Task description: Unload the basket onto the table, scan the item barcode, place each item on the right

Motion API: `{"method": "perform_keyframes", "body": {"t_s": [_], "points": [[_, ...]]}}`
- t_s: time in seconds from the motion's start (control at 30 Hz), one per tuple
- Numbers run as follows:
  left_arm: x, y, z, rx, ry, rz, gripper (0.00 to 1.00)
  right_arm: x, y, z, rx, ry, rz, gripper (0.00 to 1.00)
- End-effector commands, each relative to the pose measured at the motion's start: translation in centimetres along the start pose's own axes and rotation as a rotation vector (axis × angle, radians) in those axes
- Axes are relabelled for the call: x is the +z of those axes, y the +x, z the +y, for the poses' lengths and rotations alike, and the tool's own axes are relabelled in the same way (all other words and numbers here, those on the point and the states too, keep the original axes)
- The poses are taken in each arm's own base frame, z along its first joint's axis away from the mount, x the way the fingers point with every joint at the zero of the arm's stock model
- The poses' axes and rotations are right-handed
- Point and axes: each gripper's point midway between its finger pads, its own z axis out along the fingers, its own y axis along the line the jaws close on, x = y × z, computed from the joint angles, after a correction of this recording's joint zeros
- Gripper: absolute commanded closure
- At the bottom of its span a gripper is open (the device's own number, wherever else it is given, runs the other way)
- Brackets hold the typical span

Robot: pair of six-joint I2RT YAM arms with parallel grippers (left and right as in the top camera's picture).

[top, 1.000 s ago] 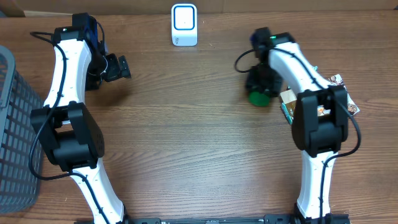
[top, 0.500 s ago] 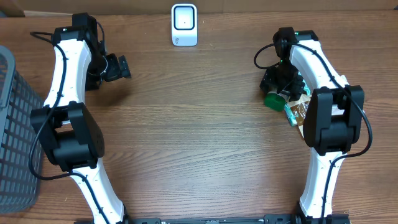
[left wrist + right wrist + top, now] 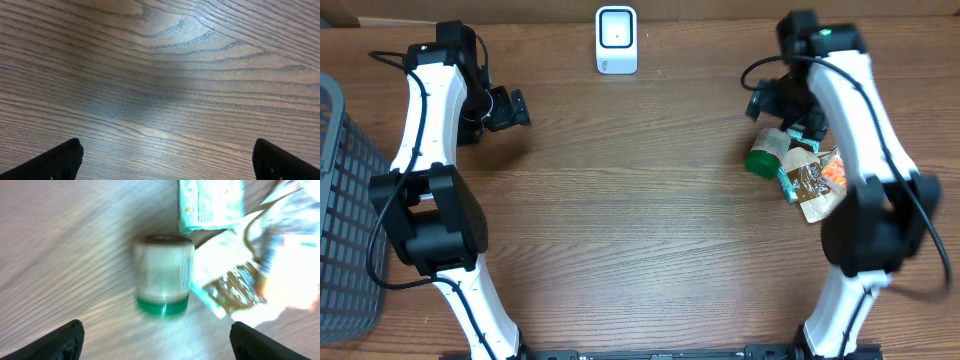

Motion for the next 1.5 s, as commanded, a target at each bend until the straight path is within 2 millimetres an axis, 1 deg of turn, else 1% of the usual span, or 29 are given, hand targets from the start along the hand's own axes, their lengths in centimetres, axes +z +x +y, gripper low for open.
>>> {"method": "perform_keyframes", "body": {"t_s": [0.0,0.07,0.1,0.17,0.23,0.27,0.33,0.4,0.57,0.8,0.93,1.07,1.2,1.3,1.37,1.43,1.47], "points": [[0.0,-0.4,0.2,-0.017,-0.009,-0.007,0.00,-9.8,1.5,0.7,-0.046,-0.122,-0.199,0.00],[0.0,-0.4,0.2,-0.017,-0.009,-0.007,0.00,-13.0,3.5,0.6,-0.073,-0.163,-0.242,0.00],[0.0,-0.4,0.2,-0.017,-0.009,-0.007,0.00,-14.7,5.0,0.4,-0.092,-0.190,-0.259,0.00],[0.0,-0.4,0.2,-0.017,-0.009,-0.007,0.01,-17.1,7.5,0.0,-0.127,-0.227,-0.278,0.00],[0.0,-0.4,0.2,-0.017,-0.009,-0.007,0.00,-19.1,10.3,-0.9,-0.165,-0.251,-0.289,0.00],[0.0,-0.4,0.2,-0.017,-0.009,-0.007,0.01,-19.8,11.2,-0.9,-0.180,-0.272,-0.297,0.00],[0.0,-0.4,0.2,-0.017,-0.009,-0.007,0.01,-21.6,12.6,-0.8,-0.206,-0.341,-0.335,0.00],[0.0,-0.4,0.2,-0.017,-0.009,-0.007,0.01,-23.1,13.7,-1.3,-0.221,-0.381,-0.370,0.00],[0.0,-0.4,0.2,-0.017,-0.009,-0.007,0.00,-25.0,15.4,-2.6,-0.224,-0.440,-0.409,0.00],[0.0,-0.4,0.2,-0.017,-0.009,-0.007,0.00,-26.3,16.2,-3.8,-0.217,-0.469,-0.455,0.00],[0.0,-0.4,0.2,-0.017,-0.009,-0.007,0.01,-26.5,16.3,-4.0,-0.216,-0.474,-0.464,0.00],[0.0,-0.4,0.2,-0.017,-0.009,-0.007,0.01,-26.9,15.9,-3.7,-0.213,-0.485,-0.484,0.00],[0.0,-0.4,0.2,-0.017,-0.009,-0.007,0.00,-27.7,13.6,-4.1,-0.160,-0.459,-0.610,0.00],[0.0,-0.4,0.2,-0.017,-0.009,-0.007,0.01,-28.3,11.8,-4.3,-0.139,-0.482,-0.719,0.00],[0.0,-0.4,0.2,-0.017,-0.009,-0.007,0.01,-28.5,10.9,-3.6,-0.188,-0.525,-0.790,0.00],[0.0,-0.4,0.2,-0.017,-0.009,-0.007,0.00,-28.6,10.4,-2.4,-0.298,-0.601,-0.889,0.00],[0.0,-0.4,0.2,-0.017,-0.009,-0.007,0.00,-28.5,10.2,-2.1,-0.324,-0.621,-0.925,0.00]]}}
